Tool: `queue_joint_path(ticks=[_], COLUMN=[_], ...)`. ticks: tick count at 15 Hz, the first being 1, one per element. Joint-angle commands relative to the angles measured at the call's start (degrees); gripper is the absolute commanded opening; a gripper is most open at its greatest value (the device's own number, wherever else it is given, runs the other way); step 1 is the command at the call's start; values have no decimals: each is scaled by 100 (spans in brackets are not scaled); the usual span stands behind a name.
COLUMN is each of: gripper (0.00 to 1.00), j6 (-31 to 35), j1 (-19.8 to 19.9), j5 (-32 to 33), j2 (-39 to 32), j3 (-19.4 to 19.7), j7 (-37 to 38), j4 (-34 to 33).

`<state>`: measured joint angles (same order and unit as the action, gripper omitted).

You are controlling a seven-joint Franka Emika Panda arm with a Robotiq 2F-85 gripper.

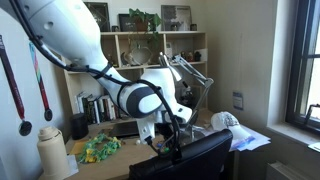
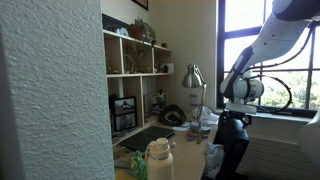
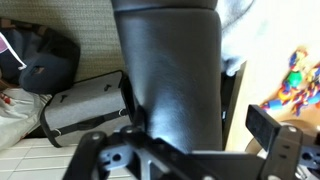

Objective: Push the chair into the desk

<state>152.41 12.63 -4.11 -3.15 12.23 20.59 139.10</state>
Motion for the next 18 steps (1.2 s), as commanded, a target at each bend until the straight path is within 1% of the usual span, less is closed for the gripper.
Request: queue_joint_path(ticks=[1, 5, 7, 9, 10, 11, 14, 18], gripper=[100, 100, 100, 100, 100, 100, 100, 100], j6=[-169, -608, -960, -1591, -1822, -2114, -2753, -3466], j1=[-456, -506, -482, -458, -458, -471, -585, -714], j5=[-432, -465, -277, 42, 244, 277, 391, 281], j2=[-55, -27, 117, 288, 350, 486, 845, 1559], j3=[-448, -527, -486, -440, -424, -432, -570, -801], j7=[27, -60, -102, -127, -8, -75, 42, -106], j4=[-377, -518, -569, -696, -777, -875, -1319, -1669])
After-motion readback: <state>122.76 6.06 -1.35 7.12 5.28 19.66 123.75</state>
